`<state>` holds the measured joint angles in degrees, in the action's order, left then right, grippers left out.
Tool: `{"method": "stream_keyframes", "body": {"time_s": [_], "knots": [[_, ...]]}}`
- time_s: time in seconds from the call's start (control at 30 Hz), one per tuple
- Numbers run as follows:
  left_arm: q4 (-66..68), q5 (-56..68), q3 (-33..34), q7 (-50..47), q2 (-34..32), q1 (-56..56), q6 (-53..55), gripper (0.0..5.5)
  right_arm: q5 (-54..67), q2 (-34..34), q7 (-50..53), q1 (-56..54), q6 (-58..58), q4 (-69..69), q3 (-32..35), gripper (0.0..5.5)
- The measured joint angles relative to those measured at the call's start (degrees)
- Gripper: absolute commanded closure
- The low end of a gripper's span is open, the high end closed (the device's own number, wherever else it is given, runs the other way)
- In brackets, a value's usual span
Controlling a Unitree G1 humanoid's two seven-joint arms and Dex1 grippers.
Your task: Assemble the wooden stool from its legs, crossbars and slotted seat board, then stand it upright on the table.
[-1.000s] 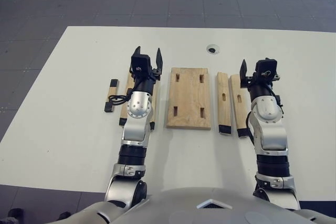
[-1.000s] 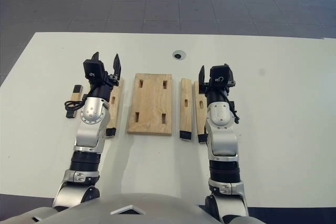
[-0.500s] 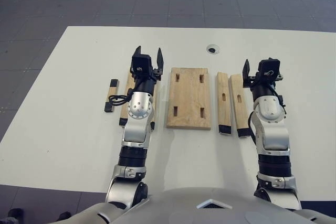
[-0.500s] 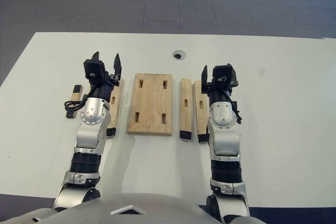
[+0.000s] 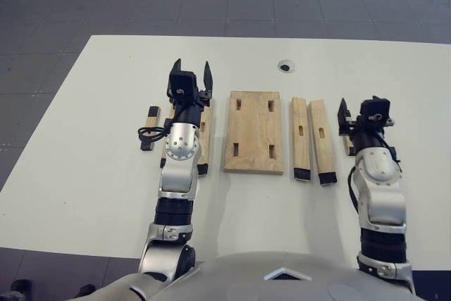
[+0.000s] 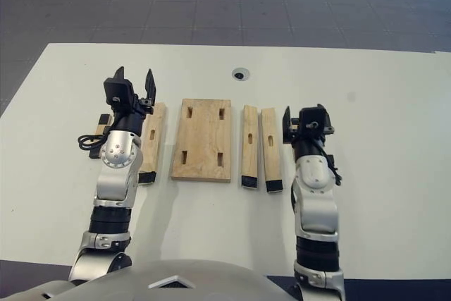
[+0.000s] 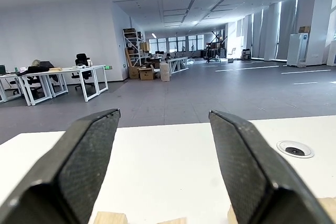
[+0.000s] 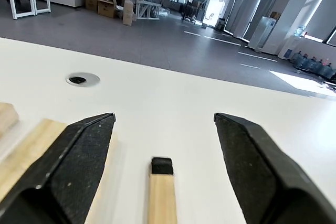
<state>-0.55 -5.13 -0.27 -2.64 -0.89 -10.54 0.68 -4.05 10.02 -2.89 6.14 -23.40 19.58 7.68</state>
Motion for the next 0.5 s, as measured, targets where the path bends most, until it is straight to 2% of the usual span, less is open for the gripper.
{"method": "stream_keyframes", "body": {"time_s": [0.17, 0.5], "knots": [[-0.67, -0.01, -0.06, 0.00, 0.22, 0.74, 0.66, 2.34, 4.09, 1.23, -4.23, 7.80, -4.48, -1.21, 2.77, 2.03], [-1.15, -0.01, -0.53, 0.18, -0.17, 0.90, 1.13, 2.34, 6.40, -0.71, -3.95, 6.10, -4.63, -4.14, 1.26, 2.03]]}}
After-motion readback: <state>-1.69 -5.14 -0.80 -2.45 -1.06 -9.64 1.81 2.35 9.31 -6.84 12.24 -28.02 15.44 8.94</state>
